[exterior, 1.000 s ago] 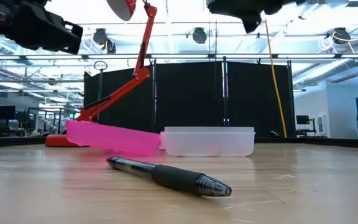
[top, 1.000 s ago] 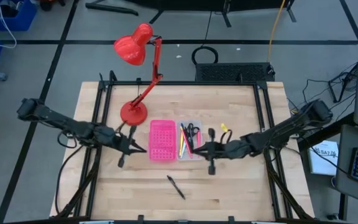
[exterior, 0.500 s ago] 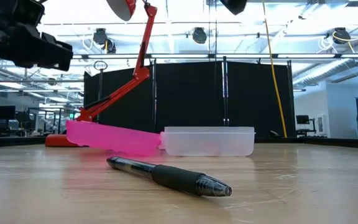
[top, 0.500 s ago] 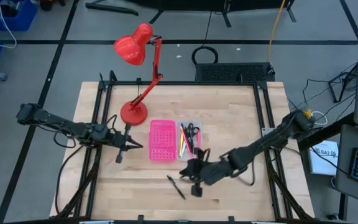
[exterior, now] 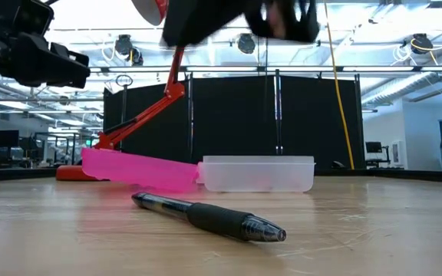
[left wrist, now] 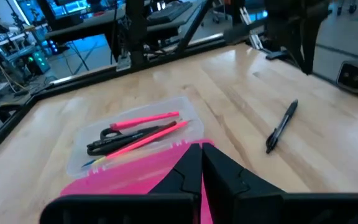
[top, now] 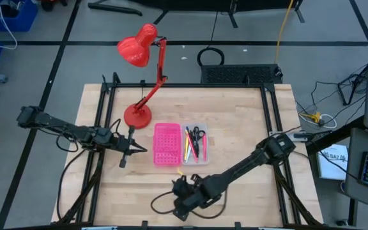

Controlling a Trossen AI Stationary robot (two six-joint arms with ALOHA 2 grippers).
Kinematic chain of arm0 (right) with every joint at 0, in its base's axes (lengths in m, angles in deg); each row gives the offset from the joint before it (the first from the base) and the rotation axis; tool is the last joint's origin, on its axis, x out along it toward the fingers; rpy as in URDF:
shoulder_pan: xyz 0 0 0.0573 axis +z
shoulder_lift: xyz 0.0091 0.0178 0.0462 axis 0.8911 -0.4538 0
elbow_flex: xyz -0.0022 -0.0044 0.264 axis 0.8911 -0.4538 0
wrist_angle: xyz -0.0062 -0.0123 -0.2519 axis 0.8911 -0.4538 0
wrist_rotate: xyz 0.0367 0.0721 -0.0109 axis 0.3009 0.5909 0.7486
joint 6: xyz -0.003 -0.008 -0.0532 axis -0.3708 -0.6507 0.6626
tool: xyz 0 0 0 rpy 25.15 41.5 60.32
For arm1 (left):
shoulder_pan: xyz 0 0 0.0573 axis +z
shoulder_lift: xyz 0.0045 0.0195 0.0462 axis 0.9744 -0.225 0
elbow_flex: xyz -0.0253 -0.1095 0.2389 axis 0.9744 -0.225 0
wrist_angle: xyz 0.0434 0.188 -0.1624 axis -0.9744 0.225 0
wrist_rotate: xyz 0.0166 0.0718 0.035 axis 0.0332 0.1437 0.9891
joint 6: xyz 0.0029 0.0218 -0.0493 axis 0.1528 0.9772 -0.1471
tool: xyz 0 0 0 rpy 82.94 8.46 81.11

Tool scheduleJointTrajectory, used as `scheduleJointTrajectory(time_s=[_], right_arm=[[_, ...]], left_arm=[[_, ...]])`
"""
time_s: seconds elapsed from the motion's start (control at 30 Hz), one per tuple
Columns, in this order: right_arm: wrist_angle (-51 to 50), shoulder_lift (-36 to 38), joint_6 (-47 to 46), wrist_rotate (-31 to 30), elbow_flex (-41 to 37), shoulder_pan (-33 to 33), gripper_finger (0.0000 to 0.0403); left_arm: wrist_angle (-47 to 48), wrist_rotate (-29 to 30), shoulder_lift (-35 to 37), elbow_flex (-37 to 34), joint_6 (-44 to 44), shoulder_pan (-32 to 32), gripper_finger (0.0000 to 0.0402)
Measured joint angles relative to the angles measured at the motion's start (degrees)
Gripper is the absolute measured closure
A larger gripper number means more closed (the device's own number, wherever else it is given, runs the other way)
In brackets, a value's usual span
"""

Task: Pick & place school supplies into a supply box
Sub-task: Put the black pen into the supply box

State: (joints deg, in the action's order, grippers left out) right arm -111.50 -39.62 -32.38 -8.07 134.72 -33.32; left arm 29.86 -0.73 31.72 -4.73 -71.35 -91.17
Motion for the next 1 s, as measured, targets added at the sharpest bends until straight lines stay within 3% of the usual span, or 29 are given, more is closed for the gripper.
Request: scheduleJointTrajectory(time_s=[0.23,0.6,1.0], right_arm=[[1.6,-2.7,-6.6,4.8,-2.2,-3.1,0.0386],[1.5,-2.7,-12.6,12.3,-6.0,-3.5,0.0265],[11.4,-2.7,-12.0,8.2,-12.4,-2.7,0.0261]], left_arm=[[0.6,-0.1,0.0,0.0,3.6,0.0,0.0380],[0.2,-0.1,0.0,0.0,8.9,0.0,0.0380],[-0.1,-0.2,0.0,0.0,6.9,0.0,0.0380]])
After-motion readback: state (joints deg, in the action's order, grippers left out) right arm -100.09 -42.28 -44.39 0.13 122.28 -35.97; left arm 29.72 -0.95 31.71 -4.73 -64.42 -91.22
